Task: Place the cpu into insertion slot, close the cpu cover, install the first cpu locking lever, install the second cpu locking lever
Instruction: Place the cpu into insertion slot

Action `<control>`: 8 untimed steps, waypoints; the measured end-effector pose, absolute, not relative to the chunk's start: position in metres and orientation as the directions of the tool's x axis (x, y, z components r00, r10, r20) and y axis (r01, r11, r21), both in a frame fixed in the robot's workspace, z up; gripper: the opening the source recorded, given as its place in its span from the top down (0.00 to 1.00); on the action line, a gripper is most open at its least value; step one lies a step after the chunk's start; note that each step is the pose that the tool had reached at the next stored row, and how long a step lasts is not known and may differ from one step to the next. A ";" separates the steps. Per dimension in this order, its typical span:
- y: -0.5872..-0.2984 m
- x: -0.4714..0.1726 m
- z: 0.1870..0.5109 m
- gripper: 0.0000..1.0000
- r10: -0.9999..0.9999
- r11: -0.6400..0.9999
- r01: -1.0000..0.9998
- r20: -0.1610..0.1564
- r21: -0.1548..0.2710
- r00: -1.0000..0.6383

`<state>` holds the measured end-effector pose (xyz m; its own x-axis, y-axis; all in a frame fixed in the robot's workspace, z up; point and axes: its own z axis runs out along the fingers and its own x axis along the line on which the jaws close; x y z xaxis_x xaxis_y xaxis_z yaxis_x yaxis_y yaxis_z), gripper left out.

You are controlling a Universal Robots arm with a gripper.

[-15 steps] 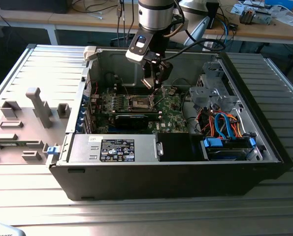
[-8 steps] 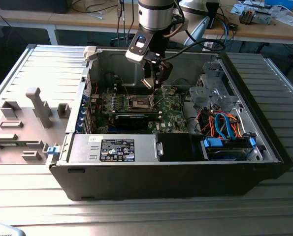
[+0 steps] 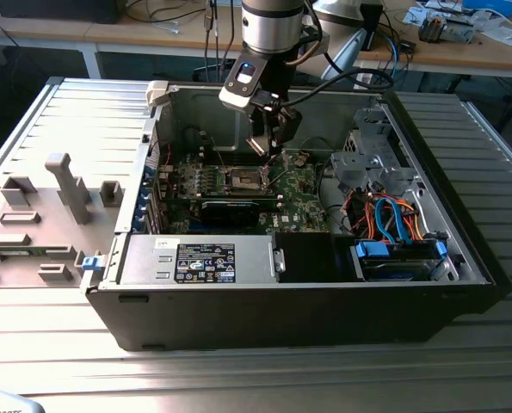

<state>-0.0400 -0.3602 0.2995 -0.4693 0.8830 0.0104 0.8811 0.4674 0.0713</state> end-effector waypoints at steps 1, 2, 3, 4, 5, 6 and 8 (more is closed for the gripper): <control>-0.360 -0.040 0.299 0.45 0.883 0.467 0.881 0.010 0.071 -0.469; -0.360 -0.040 0.299 0.45 0.883 0.467 0.882 0.010 0.071 -0.468; -0.360 -0.040 0.299 0.45 0.884 0.466 0.882 0.010 0.071 -0.468; -0.360 -0.040 0.299 0.45 0.884 0.465 0.882 0.010 0.071 -0.467; -0.360 -0.040 0.299 0.45 0.884 0.465 0.883 0.010 0.071 -0.467; -0.360 -0.040 0.299 0.45 0.885 0.464 0.883 0.010 0.071 -0.466; -0.360 -0.040 0.299 0.45 0.885 0.463 0.883 0.010 0.071 -0.465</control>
<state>-0.0400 -0.3602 0.2993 -0.4649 0.8853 0.0104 0.8835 0.4631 0.0713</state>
